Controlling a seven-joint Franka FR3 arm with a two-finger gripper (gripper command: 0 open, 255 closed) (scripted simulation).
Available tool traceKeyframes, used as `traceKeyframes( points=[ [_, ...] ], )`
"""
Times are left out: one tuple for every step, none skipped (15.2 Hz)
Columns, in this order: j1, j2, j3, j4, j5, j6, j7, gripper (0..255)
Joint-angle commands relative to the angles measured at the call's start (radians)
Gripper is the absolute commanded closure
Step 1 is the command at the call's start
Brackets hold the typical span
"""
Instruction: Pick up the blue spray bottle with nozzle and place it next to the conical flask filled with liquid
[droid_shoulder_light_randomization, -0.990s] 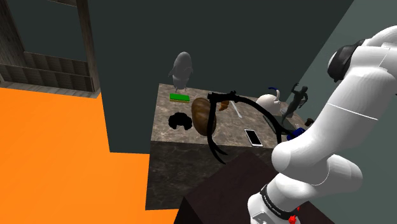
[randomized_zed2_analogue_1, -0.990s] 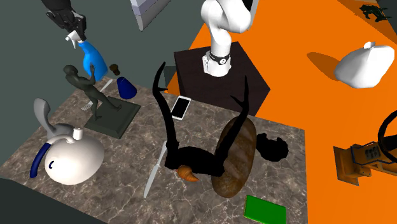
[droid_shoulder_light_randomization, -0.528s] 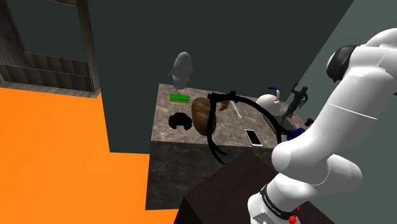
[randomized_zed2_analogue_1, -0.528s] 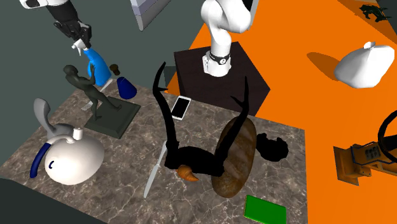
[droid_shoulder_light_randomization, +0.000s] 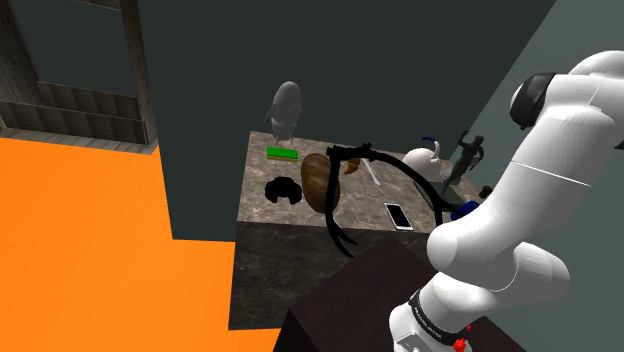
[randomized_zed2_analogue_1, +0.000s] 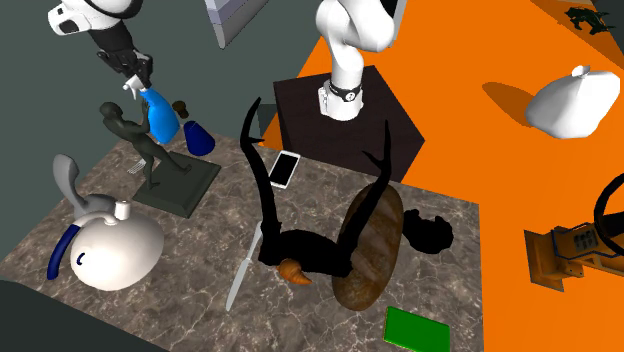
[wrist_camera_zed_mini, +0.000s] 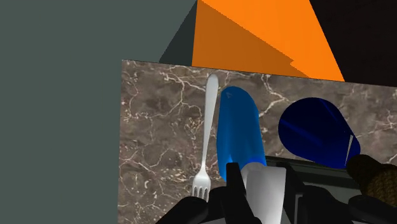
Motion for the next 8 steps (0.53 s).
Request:
traceKeyframes(
  points=[
    [0.0, 0.003, 0.001, -0.008, 0.002, 0.011, -0.001, 255],
    [0.0, 0.003, 0.001, -0.008, 0.003, 0.011, -0.001, 255],
    [0.0, 0.003, 0.001, -0.008, 0.003, 0.011, -0.001, 255],
    [0.0, 0.003, 0.001, -0.008, 0.003, 0.011, -0.001, 255],
    [0.0, 0.003, 0.001, -0.008, 0.003, 0.011, -0.001, 255],
    [0.0, 0.003, 0.001, -0.008, 0.003, 0.011, -0.001, 255],
    [0.0, 0.003, 0.001, -0.008, 0.003, 0.011, -0.001, 255],
    [0.0, 0.003, 0.001, -0.008, 0.003, 0.011, -0.001, 0]
  ],
)
